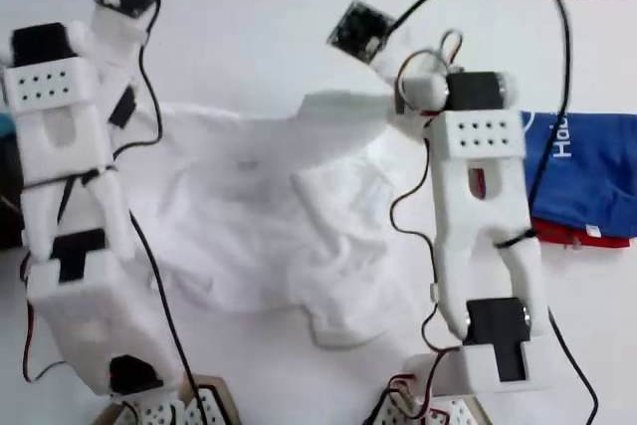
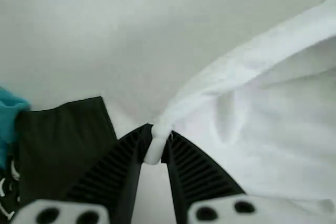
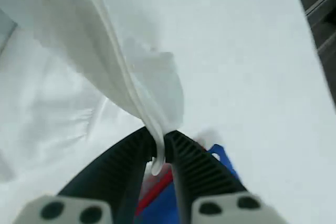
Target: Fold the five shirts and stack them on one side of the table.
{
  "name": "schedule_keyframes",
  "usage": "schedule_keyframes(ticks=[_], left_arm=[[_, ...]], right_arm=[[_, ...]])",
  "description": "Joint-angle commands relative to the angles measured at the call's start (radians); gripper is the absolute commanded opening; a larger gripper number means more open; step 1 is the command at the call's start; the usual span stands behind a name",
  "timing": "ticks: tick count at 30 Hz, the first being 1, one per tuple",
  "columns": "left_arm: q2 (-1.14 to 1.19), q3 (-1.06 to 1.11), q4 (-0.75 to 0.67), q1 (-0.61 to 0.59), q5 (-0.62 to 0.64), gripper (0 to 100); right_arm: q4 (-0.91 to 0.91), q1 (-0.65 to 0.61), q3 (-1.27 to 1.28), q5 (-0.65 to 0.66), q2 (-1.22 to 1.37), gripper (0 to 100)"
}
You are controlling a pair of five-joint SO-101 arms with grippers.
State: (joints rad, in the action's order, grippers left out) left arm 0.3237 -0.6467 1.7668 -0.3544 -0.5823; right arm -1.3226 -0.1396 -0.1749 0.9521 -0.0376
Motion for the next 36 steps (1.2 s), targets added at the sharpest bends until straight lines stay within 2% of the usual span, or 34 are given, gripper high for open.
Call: schedule_keyframes(ticks=[1, 7, 18, 26, 28, 36], left_arm=[[-0.213, -0.008, 0.020, 0.008, 0.006, 3], [-0.540, 0.122, 0.018, 0.011, -0.086, 3], [-1.066, 0.321, 0.017, 0.012, -0.110, 3], [-1.229, 0.326, -0.005, 0.006, -0.149, 3], [-1.266, 0.320, -0.005, 0.006, -0.150, 3], [-1.350, 0.199, -0.006, 0.006, -0.190, 2]], right_arm=[[-0.053, 0.007, -0.161, -0.012, -0.136, 2.0], [-0.077, 0.036, -0.241, -0.009, -0.280, 2.0], [-0.252, 0.047, -0.241, -0.012, -0.668, 1.9], [-0.239, 0.053, -0.308, -0.008, -0.800, 1.9], [-0.213, 0.087, -0.361, -0.003, -0.808, 1.9], [-0.064, 0.104, -0.414, 0.124, -0.786, 1.9]])
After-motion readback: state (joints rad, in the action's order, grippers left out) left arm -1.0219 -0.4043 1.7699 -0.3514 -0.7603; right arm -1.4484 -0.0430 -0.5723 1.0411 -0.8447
